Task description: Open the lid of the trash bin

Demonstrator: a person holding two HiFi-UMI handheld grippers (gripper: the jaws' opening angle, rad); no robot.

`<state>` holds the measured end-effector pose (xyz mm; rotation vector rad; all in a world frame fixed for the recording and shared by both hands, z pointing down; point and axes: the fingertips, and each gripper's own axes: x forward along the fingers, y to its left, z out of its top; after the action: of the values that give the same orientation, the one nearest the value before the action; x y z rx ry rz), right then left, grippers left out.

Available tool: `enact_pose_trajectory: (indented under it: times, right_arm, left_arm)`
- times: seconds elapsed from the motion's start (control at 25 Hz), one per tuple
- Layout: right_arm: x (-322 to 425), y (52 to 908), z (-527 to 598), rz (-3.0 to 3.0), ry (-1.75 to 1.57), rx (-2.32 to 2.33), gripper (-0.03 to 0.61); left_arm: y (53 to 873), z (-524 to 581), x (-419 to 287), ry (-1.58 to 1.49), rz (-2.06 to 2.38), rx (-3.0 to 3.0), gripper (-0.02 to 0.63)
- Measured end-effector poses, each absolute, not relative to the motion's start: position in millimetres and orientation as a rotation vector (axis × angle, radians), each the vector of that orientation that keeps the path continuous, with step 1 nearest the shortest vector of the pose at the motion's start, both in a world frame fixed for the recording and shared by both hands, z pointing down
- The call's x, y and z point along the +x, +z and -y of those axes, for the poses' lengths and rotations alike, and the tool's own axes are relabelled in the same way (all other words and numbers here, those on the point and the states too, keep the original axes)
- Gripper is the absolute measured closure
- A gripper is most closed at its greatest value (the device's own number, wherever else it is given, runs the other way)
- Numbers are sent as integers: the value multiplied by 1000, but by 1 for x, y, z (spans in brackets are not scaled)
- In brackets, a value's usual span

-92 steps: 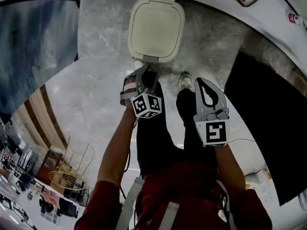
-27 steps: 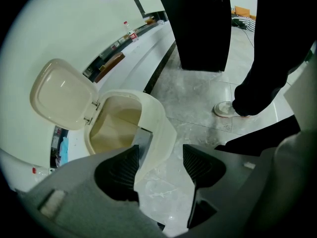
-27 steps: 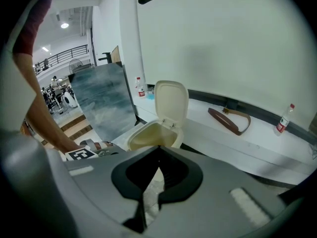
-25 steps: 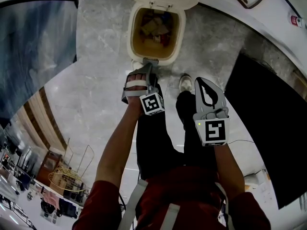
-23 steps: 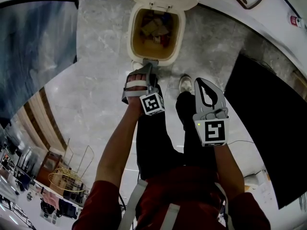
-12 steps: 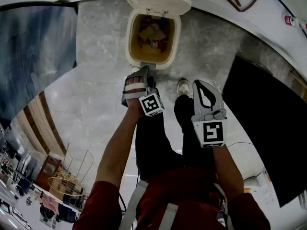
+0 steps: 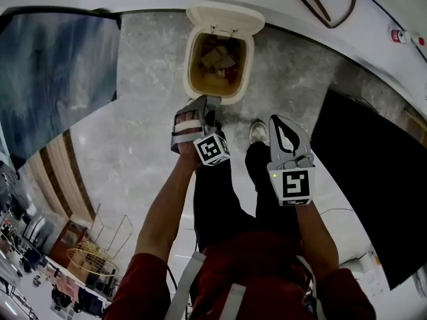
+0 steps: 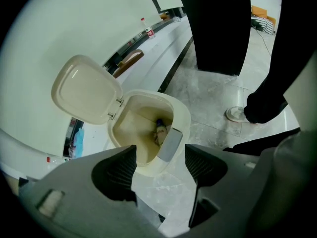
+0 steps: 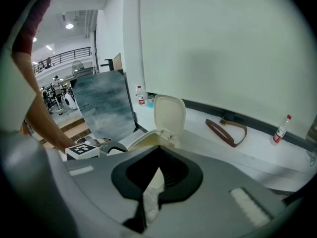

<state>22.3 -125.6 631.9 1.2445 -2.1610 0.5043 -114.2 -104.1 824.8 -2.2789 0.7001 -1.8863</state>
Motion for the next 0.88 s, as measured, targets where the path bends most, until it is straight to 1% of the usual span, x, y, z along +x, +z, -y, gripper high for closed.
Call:
enact_pose_trajectory:
  times: [0.4,0.68,0.88]
  right_arm:
    - [26,584,125,2215,438,1247,578]
    - [35,551,117,2247,425,1258,578]
    - [36,515,118,2302,395,1269,578]
  left_arm:
    - [753,91,-130,-1837,-1143,-2378,298]
    - [683,81,-127,-1643,-1507,-2540,299]
    - [621,80,-129,-1399,-1754,-2592,306]
